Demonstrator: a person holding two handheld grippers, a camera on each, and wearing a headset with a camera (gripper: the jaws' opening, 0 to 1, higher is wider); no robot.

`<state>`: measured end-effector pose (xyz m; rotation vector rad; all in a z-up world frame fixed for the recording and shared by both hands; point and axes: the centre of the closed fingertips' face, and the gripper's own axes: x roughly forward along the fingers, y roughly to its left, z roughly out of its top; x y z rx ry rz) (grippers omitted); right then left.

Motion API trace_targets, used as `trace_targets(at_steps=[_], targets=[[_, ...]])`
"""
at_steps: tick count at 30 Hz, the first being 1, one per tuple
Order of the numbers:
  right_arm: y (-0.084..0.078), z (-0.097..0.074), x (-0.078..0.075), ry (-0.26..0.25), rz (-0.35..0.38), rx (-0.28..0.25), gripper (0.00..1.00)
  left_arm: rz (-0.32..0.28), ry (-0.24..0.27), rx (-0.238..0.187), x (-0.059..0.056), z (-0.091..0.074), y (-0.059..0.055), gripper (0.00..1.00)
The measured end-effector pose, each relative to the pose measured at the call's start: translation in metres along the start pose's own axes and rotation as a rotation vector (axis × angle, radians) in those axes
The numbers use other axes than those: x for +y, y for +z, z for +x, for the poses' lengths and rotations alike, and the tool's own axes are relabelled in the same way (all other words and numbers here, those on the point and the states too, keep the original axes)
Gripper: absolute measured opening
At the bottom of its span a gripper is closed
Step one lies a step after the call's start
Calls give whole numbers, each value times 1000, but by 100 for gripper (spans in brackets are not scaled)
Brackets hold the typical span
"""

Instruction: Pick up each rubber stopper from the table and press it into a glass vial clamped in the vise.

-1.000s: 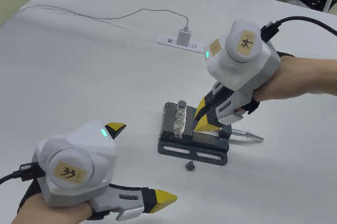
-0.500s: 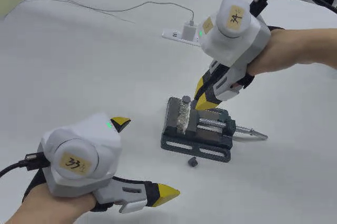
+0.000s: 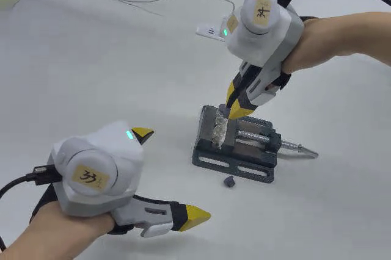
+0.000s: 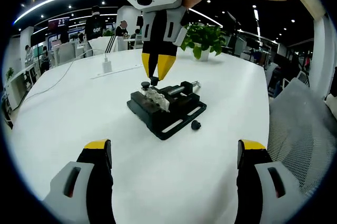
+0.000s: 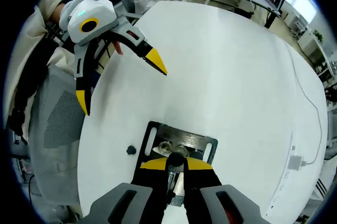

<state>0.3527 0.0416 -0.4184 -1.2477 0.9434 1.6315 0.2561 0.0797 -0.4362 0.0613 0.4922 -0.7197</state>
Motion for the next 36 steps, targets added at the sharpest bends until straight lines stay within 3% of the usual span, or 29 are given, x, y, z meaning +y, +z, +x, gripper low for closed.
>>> trace_targets(at_steps=[12,36], targets=[[-3,8,1,27,6,11,6,-18,2,7,1,0,-5,99],[-3,12,2,31,53,36,5,-38,-4,14,-1,3,-11,98]])
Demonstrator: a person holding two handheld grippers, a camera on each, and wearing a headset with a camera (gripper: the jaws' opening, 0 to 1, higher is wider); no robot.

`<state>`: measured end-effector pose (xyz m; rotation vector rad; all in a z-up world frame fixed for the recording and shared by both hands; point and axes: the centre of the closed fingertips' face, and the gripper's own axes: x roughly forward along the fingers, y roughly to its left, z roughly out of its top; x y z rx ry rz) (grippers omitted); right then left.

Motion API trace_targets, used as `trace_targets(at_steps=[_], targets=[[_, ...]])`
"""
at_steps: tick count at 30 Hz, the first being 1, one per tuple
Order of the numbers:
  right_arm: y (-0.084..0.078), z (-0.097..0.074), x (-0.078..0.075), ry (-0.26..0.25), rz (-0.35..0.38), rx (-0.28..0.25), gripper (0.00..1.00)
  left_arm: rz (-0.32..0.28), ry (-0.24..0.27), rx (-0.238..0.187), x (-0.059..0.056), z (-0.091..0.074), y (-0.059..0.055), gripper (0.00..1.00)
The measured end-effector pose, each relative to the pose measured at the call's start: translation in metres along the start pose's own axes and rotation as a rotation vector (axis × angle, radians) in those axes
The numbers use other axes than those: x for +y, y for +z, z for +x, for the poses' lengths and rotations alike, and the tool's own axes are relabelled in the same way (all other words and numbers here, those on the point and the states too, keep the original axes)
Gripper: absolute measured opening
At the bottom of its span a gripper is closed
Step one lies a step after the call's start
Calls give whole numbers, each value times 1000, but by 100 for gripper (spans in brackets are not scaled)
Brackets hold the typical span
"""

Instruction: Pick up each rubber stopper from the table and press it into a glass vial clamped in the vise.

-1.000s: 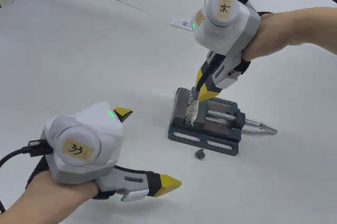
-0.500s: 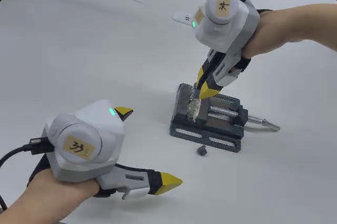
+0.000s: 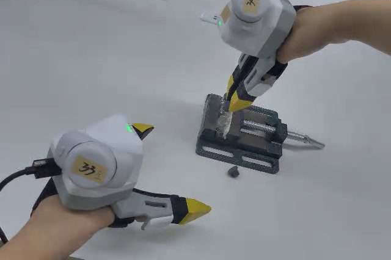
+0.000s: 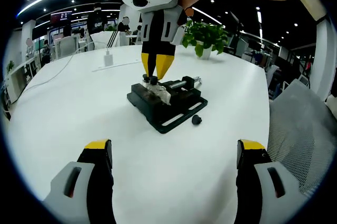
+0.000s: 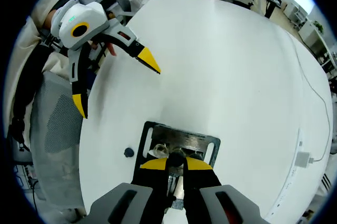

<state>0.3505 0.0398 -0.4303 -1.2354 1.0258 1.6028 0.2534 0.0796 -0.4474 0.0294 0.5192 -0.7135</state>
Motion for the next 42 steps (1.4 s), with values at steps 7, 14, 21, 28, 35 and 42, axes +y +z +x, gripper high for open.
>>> trace_targets(at_steps=[7,14,21,28,35,42], targets=[[0,0,-2,-16,49,-2,4,-1,-4,-2,-1,1,0,98],[2,0,-2,-28,101,-16,4,-2,-11,0,-4,2,0,98],[4,0,-1,-14,92,3,4,-2,-14,-2,-5,3,1,98],[4,0,2,-11,61,-7,5,-2,-17,0,-6,3,1,98],[4,-1,2,-15,48,-9,7,-8,-16,3,-6,2,-2,97],[3,0,0,-29,18,-3,8,-12,-21,6,-7,3,-3,97]])
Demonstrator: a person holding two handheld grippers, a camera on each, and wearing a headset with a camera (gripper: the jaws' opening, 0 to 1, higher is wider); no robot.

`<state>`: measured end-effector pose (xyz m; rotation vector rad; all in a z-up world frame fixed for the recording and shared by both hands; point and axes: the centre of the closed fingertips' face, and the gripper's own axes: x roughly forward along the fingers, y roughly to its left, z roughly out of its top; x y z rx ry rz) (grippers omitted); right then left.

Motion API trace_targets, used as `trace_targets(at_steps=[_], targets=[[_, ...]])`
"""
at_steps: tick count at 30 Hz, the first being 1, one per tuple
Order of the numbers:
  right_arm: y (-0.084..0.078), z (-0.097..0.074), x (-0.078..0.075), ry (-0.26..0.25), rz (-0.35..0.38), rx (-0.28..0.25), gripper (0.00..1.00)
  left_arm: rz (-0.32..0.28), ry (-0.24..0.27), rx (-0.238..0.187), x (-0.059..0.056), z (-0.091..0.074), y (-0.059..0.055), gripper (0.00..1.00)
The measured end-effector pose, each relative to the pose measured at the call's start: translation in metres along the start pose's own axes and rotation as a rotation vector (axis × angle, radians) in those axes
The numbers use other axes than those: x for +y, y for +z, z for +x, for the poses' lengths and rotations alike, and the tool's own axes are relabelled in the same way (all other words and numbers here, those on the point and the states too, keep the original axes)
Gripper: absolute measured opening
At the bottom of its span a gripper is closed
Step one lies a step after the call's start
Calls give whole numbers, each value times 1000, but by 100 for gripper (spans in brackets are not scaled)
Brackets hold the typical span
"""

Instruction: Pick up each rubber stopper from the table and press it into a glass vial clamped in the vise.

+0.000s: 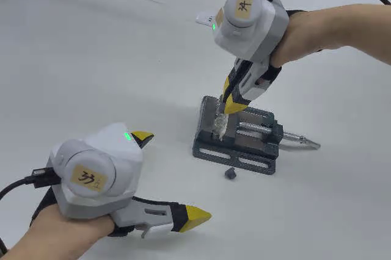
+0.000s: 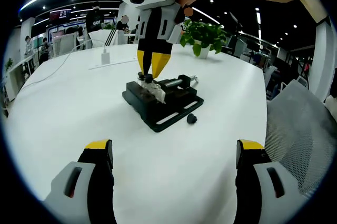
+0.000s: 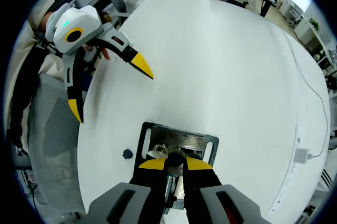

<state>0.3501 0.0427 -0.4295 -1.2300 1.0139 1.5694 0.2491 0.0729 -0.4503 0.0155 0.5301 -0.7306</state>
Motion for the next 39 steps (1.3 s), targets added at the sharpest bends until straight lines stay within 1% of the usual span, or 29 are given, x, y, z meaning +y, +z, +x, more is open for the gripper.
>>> trace_targets(at_steps=[5,12,14,18,22,28,30,32,34,39], targets=[[-2,-1,-1,-13,-14,12,9,-2,0,-1,0,0,0,97],[-5,-2,-2,-10,-11,6,10,-1,0,0,0,0,0,97],[-5,-2,0,-2,-10,2,11,-1,-1,-1,0,0,1,97],[-5,-6,-2,-16,-20,-3,10,0,-4,-2,-1,0,1,97],[-3,-12,-2,-32,-24,-22,9,2,-4,-1,-1,0,2,97],[-1,-11,-1,-36,-21,-49,1,4,-2,-1,-1,-1,1,96],[-1,-10,0,-32,-15,-50,1,2,-2,-1,-2,-1,1,97],[-3,-9,-1,-39,-18,-50,0,3,-2,-1,-2,-1,1,96],[-2,-9,-1,-36,-8,-56,0,1,-2,-1,-2,-1,1,96],[-1,-8,-1,-35,-9,-60,0,1,-2,3,-1,-1,0,96]])
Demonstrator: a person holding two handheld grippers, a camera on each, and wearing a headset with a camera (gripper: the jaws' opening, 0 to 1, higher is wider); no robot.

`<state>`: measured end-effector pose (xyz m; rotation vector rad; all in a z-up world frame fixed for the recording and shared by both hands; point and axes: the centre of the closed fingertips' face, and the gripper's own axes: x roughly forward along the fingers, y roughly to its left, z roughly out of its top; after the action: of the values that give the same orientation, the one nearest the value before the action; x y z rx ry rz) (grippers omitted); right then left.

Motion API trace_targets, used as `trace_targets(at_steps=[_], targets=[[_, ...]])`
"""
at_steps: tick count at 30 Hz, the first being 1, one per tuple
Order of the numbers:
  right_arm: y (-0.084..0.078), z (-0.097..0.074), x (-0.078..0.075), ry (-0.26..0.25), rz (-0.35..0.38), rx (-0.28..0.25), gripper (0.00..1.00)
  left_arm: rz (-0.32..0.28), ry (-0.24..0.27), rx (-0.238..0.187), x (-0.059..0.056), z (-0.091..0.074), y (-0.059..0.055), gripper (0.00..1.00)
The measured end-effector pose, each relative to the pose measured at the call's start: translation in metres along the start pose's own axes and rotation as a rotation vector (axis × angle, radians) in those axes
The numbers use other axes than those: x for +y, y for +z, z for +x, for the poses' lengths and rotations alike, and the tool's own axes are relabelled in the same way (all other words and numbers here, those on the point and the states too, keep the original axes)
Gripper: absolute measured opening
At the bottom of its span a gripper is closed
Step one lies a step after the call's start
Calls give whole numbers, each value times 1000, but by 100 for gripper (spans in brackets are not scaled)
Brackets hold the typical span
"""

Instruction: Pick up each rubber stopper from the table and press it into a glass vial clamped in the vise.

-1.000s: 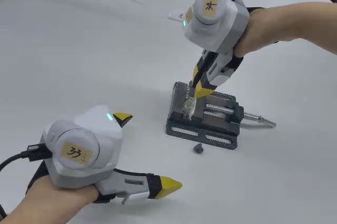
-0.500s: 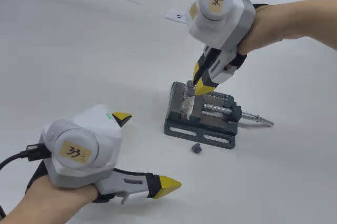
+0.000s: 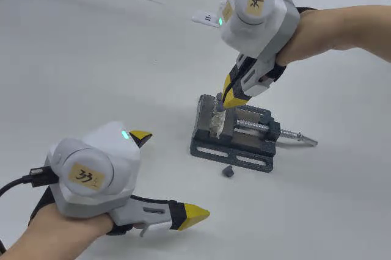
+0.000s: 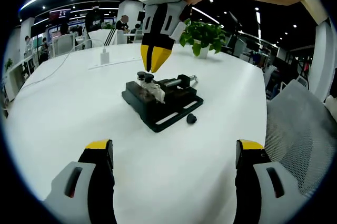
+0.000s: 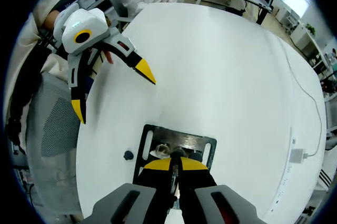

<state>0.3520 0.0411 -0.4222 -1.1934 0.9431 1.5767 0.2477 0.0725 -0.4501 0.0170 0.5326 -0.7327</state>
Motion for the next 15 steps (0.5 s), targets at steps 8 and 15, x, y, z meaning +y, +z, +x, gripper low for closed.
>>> trace_targets(at_steps=[8,15], targets=[[1,4,0,2,-3,1,0,-3,-2,5,-1,0,-2,96],[2,6,-3,-2,0,-2,0,-9,-4,9,-1,1,-4,96]])
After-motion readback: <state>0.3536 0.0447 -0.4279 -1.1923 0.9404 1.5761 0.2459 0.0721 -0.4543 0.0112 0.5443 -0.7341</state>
